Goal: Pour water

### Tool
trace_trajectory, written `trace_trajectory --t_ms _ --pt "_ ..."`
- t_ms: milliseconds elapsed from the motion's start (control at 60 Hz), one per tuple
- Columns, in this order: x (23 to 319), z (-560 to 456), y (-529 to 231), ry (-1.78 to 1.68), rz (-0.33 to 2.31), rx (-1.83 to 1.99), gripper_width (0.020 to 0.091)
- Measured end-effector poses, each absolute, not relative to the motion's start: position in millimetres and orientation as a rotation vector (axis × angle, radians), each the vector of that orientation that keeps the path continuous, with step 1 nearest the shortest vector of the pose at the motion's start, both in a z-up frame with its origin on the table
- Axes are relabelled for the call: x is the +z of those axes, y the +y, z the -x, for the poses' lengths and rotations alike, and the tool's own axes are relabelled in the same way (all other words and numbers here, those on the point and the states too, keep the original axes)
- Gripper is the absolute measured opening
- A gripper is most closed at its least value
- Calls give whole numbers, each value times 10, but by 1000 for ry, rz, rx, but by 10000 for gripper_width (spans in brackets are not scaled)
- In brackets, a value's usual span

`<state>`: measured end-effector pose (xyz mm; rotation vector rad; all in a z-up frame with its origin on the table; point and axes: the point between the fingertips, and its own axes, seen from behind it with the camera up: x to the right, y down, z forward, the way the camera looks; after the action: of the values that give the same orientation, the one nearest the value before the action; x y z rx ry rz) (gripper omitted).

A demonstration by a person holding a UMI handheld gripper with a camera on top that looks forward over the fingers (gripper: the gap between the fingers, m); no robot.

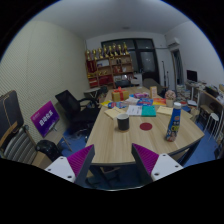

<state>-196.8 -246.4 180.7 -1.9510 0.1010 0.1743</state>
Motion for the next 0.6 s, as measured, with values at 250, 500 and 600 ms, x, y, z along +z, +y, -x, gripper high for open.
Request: trace_trajectory --t_ms 250,500,600 --pt "1969 1486 -2443 94 1884 11 792" --pt "1734 180 -2153 182 1868 -112 791" --pt "1535 -333 -1820 194 1867 -118 800"
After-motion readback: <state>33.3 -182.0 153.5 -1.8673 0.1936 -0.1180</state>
